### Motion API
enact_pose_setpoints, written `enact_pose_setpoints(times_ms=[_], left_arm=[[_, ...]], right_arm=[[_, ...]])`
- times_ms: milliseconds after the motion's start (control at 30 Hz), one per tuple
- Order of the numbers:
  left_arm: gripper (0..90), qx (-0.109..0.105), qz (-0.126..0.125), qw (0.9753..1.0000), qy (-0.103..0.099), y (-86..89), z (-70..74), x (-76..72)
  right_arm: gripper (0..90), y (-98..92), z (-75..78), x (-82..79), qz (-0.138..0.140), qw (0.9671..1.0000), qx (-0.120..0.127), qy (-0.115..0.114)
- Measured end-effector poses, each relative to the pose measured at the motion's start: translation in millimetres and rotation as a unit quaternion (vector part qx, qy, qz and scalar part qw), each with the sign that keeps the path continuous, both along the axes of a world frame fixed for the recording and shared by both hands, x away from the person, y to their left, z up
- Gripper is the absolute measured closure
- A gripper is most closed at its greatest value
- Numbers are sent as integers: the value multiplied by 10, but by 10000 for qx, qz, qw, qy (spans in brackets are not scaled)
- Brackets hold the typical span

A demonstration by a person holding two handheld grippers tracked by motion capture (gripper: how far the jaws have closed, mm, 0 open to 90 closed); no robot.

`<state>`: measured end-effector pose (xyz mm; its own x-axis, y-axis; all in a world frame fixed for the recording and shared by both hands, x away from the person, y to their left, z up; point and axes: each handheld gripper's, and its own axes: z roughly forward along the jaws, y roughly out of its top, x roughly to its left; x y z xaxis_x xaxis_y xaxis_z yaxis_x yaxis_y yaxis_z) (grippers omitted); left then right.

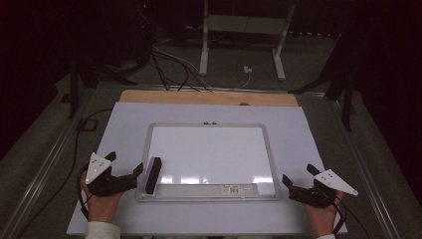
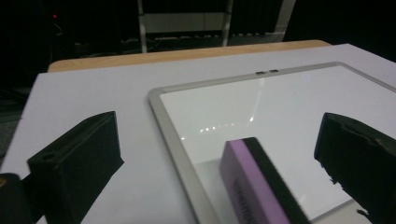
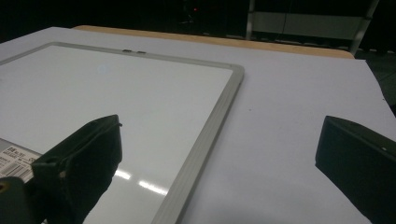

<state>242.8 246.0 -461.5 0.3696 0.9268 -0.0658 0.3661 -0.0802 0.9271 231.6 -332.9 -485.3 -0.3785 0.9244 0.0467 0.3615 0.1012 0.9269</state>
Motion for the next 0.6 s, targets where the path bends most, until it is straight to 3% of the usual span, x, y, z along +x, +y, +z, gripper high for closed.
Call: enact_pose_setpoints(times_ms=[300, 600], left_arm=[[6, -121, 114, 9996, -211, 181, -101, -28], [6, -188, 102, 9993, -304, 216, -90, -50]], right_arm=[[9, -7, 22, -15, 51, 9999, 46, -83], [9, 8, 23, -17, 77, 9999, 12, -116]])
